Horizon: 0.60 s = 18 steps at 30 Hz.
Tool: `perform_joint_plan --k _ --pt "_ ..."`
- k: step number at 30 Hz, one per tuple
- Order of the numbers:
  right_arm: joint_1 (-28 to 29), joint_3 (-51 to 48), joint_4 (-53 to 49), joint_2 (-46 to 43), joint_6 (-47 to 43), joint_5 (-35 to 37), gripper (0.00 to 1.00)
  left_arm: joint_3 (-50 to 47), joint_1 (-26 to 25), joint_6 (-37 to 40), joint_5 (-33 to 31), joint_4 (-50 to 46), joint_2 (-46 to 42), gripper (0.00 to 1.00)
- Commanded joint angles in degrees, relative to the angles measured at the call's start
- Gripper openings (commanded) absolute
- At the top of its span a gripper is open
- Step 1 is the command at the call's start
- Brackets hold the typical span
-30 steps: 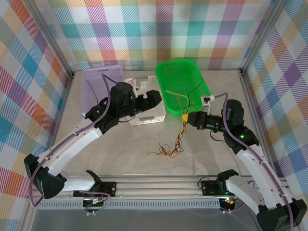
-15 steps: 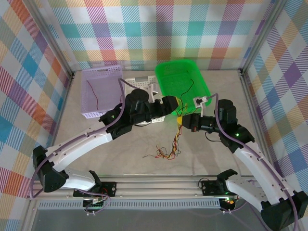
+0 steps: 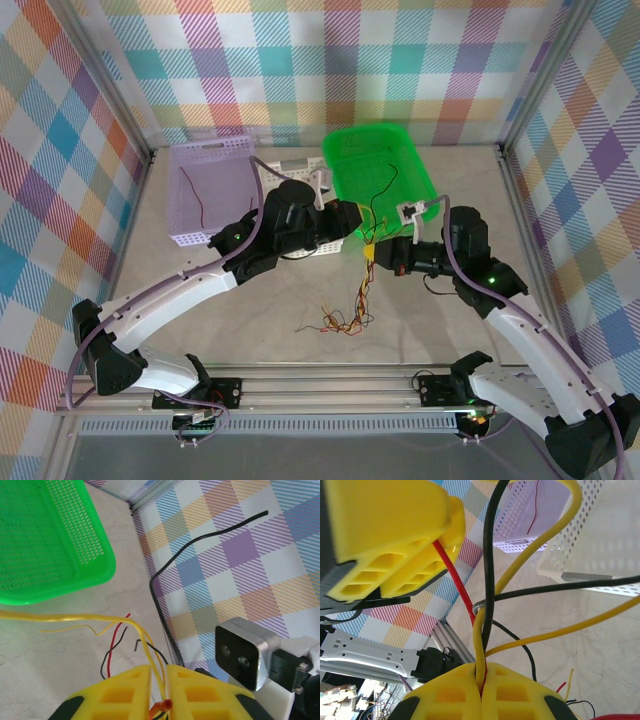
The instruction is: Untangle the cables
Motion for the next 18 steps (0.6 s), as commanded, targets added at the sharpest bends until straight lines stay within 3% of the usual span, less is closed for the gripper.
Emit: perform_joint_plan --k 1,3,11,12,14,18 --pt "0.64 2.32 0.69 -0.02 -1.48 0.02 0.00 2.04 -0.76 1.35 0.28 -1.96 0.24 0.07" --pt "0.80 2.33 0.51 -0.03 -1.64 0.10 0.00 1.99 -0.75 1.66 0.41 -2.19 0.31 0.00" --pt "0.86 3.14 -2.52 -1.48 -3.44 3.03 0.00 0.16 -0.75 3.53 -3.69 -4.14 -2.26 0.00" --pt "0.81 3.43 -3.39 -1.61 -3.94 3.77 0.03 0.30 -0.75 3.85 -3.83 -4.66 -2.30 0.00" --pt "0.82 3.88 -4.41 -1.63 -4.81 4.11 0.19 0.28 -0.79 4.18 -3.76 -4.99 -2.31 0.00" --pt "0.81 4.16 -4.83 -1.32 -5.11 4.72 0.32 0.89 -0.75 4.62 -3.38 -5.64 -1.90 0.00"
